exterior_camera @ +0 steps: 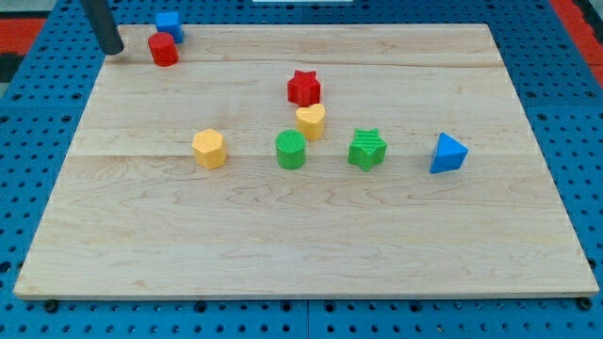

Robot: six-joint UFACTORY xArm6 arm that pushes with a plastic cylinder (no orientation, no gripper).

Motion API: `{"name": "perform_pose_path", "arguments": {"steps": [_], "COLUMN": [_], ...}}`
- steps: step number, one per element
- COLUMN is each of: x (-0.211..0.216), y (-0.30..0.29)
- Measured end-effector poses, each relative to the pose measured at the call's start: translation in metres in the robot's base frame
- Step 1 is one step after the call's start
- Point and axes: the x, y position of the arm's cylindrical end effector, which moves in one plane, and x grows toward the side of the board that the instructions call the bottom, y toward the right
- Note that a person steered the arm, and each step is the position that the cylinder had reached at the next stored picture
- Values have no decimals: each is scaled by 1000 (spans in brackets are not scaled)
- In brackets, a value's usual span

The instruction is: Place the red circle towards the top of the red star

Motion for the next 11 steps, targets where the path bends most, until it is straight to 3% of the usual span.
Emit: {"name": "perform_pose_path", "arguments": {"steps": [3, 6, 8, 9, 11], "x": [10, 53, 0, 3, 43], "y": [76, 91, 117, 129, 74]}}
